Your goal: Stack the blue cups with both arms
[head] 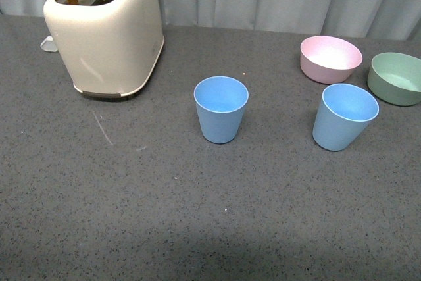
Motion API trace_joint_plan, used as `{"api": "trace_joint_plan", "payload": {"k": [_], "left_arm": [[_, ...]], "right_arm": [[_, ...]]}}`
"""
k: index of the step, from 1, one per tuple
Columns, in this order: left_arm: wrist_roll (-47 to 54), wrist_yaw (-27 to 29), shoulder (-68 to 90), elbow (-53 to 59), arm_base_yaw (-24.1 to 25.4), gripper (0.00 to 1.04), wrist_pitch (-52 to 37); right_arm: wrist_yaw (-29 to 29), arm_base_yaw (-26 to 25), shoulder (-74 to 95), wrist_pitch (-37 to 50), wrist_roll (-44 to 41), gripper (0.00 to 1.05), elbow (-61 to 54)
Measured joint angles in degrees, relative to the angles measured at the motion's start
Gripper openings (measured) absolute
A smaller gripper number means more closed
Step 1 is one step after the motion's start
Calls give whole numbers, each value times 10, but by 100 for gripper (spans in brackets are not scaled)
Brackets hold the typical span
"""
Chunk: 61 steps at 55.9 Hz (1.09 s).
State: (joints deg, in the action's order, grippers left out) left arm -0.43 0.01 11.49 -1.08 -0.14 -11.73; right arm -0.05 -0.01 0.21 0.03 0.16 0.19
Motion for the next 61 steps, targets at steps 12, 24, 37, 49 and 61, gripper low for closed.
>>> {"api": "trace_joint_plan", "payload": {"k": [12,24,37,49,61], "left_arm": [[0,0,-94,0,0,4,110],[0,0,-112,0,0,18,116],[0,0,-112,0,0,55,116],[0,0,-112,0,0,91,116],[1,0,-112,0,0,98,116]], "right_arm": [[0,0,0,0,0,95,0],[0,0,0,0,0,95,0],[0,0,0,0,0,95,0],[0,0,0,0,0,95,0],[0,0,0,0,0,95,0]]}}
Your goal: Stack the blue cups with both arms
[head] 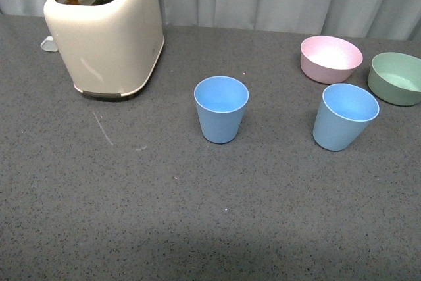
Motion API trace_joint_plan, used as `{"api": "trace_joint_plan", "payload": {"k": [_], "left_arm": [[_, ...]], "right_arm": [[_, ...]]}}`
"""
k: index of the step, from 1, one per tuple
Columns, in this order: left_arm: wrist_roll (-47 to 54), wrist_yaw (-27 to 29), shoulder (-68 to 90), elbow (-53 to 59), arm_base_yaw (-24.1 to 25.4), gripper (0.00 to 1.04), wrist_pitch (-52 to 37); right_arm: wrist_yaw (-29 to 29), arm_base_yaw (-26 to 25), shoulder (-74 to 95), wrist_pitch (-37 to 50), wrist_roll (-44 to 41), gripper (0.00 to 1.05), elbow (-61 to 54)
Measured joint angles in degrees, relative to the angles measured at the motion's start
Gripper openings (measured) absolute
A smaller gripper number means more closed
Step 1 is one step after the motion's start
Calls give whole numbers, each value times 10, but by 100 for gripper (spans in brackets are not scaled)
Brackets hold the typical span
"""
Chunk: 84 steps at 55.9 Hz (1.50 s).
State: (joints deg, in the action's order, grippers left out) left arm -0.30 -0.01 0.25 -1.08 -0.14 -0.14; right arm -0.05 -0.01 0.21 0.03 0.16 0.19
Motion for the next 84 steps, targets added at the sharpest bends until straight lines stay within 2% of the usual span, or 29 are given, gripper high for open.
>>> {"api": "trace_joint_plan", "payload": {"k": [4,7,12,21,29,36,48,65,84], "left_arm": [[0,0,0,0,0,98,0],[0,0,0,0,0,98,0],[0,0,0,0,0,98,0],[0,0,0,0,0,98,0],[0,0,0,0,0,98,0],[0,0,0,0,0,98,0],[0,0,0,0,0,98,0],[0,0,0,0,0,98,0],[0,0,0,0,0,98,0]], "right_arm": [[-23,-5,12,-7,-67,95,1],[-19,-3,41,-7,-122,95,5],[-19,-1,128,44,-169,95,14],[-27,-12,377,201,-161,95,65],[-31,-14,588,266,-129,95,144],[-30,-9,748,213,-82,95,238],[-26,4,907,114,-10,95,367],[-33,20,1036,64,48,95,485],[-34,38,1121,40,107,95,553]]}}
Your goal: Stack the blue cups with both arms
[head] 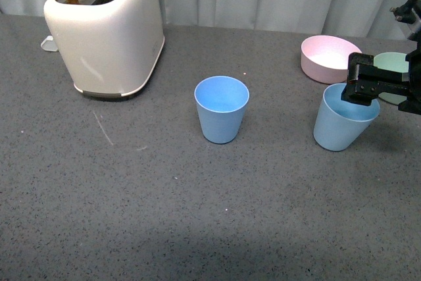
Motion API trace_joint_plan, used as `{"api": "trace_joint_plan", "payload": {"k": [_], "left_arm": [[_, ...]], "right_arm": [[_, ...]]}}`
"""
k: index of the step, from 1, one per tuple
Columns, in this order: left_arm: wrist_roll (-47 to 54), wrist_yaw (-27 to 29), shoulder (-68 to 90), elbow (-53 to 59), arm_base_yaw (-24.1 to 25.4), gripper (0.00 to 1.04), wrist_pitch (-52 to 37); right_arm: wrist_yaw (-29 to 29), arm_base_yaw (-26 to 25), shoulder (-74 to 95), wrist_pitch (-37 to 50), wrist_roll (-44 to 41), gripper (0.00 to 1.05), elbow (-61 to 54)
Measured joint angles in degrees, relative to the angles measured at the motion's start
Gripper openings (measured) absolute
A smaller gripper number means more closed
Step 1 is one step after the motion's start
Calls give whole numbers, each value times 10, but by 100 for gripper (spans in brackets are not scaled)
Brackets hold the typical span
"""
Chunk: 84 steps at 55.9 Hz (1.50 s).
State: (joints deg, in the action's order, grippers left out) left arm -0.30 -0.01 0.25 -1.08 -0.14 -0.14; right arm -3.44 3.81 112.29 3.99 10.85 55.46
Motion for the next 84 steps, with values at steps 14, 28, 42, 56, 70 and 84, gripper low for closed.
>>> {"api": "trace_joint_plan", "payload": {"k": [14,28,42,56,70,84], "left_arm": [[0,0,0,0,0,98,0],[0,0,0,0,0,98,0],[0,0,0,0,0,98,0],[0,0,0,0,0,98,0],[0,0,0,0,0,98,0],[0,0,0,0,0,98,0]], "right_arm": [[9,6,28,-58,31,56,36],[10,9,37,-63,42,11,42],[-2,9,35,-94,56,1,53],[-68,22,-8,-128,89,1,66],[-128,108,-56,-168,112,1,117],[-116,155,-30,-170,132,1,131]]}}
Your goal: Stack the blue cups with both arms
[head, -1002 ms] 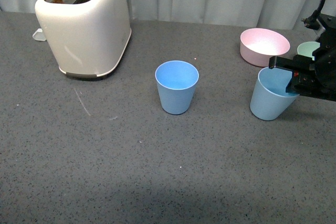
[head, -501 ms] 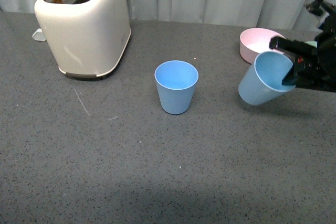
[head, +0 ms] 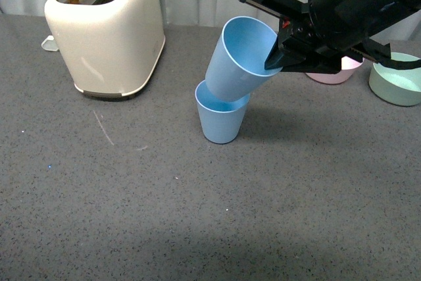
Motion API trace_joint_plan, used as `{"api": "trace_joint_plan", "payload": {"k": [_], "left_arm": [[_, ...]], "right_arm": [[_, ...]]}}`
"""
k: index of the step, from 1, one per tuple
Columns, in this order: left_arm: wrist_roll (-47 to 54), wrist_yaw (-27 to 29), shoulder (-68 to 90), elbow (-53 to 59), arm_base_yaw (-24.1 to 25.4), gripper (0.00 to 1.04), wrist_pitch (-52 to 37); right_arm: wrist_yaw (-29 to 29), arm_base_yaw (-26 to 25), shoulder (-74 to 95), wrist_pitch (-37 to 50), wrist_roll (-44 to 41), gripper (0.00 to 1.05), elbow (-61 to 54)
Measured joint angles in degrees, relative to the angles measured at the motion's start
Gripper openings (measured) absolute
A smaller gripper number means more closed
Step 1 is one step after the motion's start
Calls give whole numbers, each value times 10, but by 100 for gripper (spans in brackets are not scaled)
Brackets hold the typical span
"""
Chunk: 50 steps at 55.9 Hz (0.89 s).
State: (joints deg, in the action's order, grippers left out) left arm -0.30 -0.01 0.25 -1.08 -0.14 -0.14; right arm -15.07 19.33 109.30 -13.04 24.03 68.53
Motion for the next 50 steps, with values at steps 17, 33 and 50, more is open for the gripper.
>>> {"api": "trace_joint_plan", "payload": {"k": [17,33,50], "left_arm": [[0,0,0,0,0,98,0],[0,0,0,0,0,98,0],[0,0,0,0,0,98,0]], "right_arm": [[-1,5,16,13,2,12,10],[22,5,3,84,-4,61,-10],[85,7,-12,158,-39,91,-41]]}}
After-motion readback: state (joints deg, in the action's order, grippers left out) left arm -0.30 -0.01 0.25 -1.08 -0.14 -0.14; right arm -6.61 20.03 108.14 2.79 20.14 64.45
